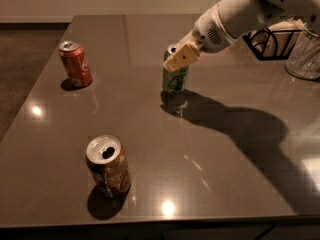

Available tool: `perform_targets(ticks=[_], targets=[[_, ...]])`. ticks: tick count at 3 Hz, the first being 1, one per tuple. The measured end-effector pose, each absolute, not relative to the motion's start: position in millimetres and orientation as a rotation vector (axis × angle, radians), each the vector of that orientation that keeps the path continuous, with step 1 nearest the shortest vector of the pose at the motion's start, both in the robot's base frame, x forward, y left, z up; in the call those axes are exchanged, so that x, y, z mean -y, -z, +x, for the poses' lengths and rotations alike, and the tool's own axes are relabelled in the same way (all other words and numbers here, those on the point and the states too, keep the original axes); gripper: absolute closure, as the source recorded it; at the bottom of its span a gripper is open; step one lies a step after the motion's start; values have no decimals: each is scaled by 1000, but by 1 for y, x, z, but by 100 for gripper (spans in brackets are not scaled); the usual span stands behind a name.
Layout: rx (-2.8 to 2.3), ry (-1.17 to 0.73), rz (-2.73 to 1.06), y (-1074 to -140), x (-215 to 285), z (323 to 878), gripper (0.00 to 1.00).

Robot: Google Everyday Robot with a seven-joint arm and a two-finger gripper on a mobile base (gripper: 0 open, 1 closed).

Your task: Move green can near orange can

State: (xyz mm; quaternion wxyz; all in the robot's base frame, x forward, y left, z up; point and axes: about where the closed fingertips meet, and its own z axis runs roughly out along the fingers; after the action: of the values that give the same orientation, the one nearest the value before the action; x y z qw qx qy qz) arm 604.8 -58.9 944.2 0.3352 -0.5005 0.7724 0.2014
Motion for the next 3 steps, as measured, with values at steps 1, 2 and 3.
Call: perform_targets(ticks=[1,2,3], targets=[[-1913,-575,-1390,-964,60,567,100],[-1822,-627,-1484,-978,49,528,100],[-1757,-690,-1586,-980,30,494,100]])
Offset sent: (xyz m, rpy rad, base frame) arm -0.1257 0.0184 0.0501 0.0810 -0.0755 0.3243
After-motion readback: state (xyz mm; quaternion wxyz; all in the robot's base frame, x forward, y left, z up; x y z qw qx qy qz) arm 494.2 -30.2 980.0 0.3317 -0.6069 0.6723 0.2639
